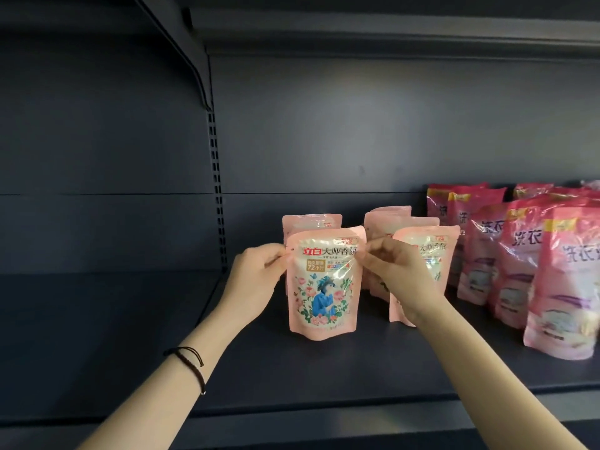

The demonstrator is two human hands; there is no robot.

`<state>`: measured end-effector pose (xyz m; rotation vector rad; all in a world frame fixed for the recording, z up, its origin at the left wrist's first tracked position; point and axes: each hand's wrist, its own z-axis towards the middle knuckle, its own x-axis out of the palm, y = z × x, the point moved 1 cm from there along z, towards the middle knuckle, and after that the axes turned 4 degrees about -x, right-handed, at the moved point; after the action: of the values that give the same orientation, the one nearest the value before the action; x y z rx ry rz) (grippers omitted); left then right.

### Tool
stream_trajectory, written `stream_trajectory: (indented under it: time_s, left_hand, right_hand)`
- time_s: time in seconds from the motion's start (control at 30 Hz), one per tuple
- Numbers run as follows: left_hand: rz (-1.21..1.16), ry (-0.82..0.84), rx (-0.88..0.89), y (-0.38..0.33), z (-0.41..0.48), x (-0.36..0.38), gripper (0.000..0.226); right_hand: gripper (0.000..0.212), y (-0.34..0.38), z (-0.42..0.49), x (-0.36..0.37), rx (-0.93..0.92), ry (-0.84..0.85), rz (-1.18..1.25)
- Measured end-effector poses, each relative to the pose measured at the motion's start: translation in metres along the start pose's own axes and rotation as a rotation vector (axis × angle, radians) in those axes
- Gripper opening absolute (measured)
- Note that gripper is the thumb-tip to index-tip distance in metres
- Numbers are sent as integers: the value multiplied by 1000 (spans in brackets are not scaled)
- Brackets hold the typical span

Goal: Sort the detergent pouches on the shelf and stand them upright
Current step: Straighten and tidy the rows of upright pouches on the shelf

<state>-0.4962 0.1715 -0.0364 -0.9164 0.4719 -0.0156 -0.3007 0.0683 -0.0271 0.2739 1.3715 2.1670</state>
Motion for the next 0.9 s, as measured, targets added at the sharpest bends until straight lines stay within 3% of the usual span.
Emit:
stream_trajectory:
  time_s: [0.23,0.53,0.7,0.9]
  left_hand:
    - [-134,-30,13,-40,-8,61,23]
    - [-34,-54,1,-70,-10,135,14]
    - [24,-45,-46,-75,-13,149,15]
    - [70,71,-86,-78,-18,143,17]
  right_hand:
    - [8,2,-6,-65,-103,-39,33]
    - [10,-14,-5,-138,-31,-6,15]
    - [13,-24,-1,-151,-35,-24,2]
    - [19,-26,4,-158,-60,103,-163]
